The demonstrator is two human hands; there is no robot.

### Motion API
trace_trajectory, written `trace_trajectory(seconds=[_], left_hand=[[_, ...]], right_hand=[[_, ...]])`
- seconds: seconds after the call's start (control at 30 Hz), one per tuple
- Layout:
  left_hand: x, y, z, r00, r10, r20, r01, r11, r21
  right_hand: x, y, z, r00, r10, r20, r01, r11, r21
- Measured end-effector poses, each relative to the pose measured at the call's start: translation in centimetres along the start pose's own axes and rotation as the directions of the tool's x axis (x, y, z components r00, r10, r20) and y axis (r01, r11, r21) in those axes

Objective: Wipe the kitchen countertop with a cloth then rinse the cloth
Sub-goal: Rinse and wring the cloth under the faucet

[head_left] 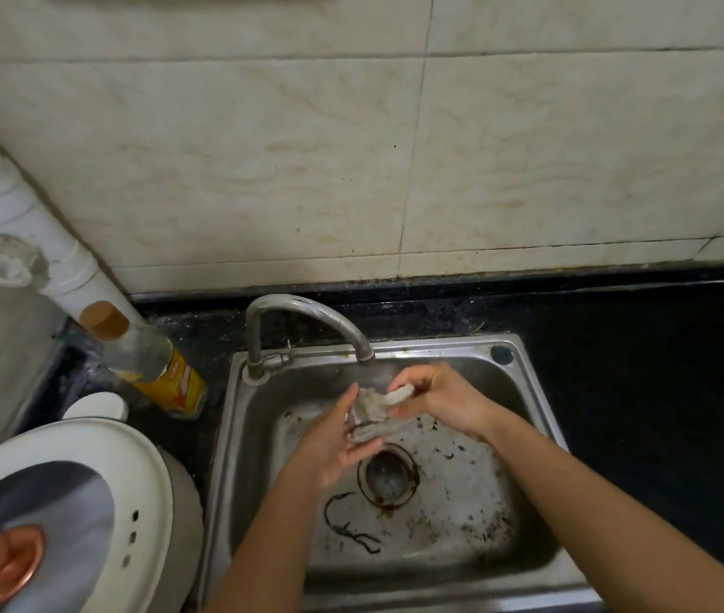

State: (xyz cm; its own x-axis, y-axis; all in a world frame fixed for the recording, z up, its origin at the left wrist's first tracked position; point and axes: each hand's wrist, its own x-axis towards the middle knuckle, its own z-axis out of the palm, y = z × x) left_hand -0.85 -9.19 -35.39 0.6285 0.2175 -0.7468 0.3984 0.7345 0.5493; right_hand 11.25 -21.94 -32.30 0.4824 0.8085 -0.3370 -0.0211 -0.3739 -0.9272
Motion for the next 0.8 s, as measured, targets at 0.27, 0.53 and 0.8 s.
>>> trace_trajectory(seconds=[0.27, 0.53, 0.8], left_hand=[[-2.4, -0.6, 0.7, 0.943, 0.331, -0.037, -0.309, 0.911, 0.275], [-4.1, -0.8, 1.3, 0.934, 0.323, 0.151, -0.351, 0.908, 0.230], [-4.5, -1.3, 1.0, 0.894, -0.167, 0.415, 0.019, 0.942, 0.336]], right_hand=[[-3.3, 1.8, 0.2, 0.982, 0.182, 0.053, -0.176, 0.980, -0.094], [-4.5, 1.3, 1.9, 0.992, -0.120, -0.045, 0.044, 0.650, -0.758], [-5.1, 0.9, 0.7, 0.867, -0.400, 0.299, 0.377, 0.132, -0.917]])
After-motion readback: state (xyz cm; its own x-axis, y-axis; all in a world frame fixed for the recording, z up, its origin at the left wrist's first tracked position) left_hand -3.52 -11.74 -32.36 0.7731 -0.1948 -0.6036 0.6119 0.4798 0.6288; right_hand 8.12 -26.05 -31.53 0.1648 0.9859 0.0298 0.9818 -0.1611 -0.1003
